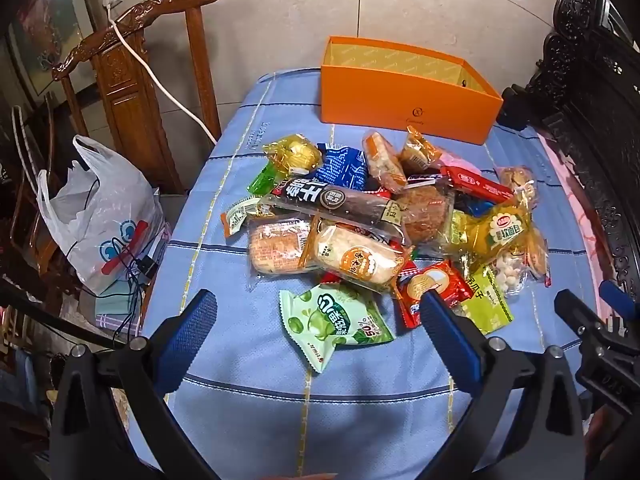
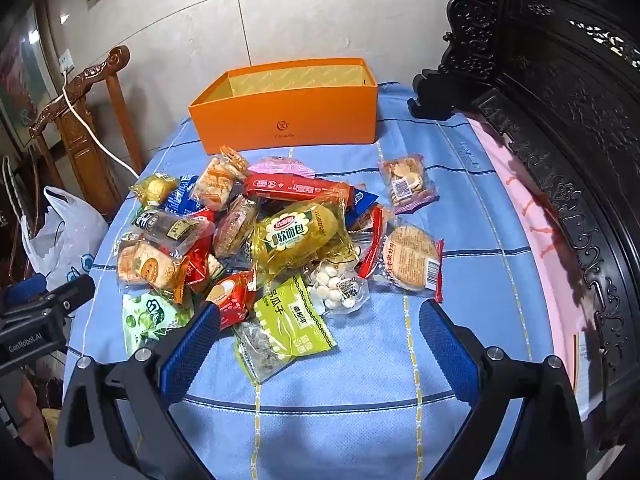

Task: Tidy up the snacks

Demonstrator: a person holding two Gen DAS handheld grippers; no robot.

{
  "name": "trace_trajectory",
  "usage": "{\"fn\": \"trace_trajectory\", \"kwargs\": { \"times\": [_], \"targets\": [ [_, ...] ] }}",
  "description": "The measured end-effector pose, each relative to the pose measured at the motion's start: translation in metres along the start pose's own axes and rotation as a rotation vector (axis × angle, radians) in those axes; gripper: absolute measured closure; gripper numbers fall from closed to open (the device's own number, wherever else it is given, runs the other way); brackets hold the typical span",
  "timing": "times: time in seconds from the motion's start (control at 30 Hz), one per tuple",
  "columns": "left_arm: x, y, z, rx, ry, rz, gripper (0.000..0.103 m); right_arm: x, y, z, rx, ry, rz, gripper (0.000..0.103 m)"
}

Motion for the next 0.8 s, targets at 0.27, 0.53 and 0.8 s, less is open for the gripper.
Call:
{"fn": "trace_trajectory", "kwargs": {
  "times": [0.27,0.53,0.8],
  "targets": [
    [0.002,-0.002,0.0,0.005,0.01,0.003,0.004,0.0,-0.005,0.0,-0.001,-0.002,0.011,0.004],
    [-0.001,-0.004,-0.002,0.014,0.018,0.02,0.004,-0.003,-0.006,0.0,-0.003,0.003,0.026,0.004],
    [-0.003,-0.008,-0.003,0.008,0.012,0.033,0.004,-0.006,-0.013,0.003,-0.002,0.014,0.031,0.004]
  ]
}}
Point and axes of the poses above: each gripper's, at about its wrist camera, not at the fingertips, and y roughly against the way its jaws point, z to its left, x to its underside, the point moved 4 cm from there along -y, roughly the way its jaws point, and after that the axes turned 11 degrees about z, right-handed, at the moved point
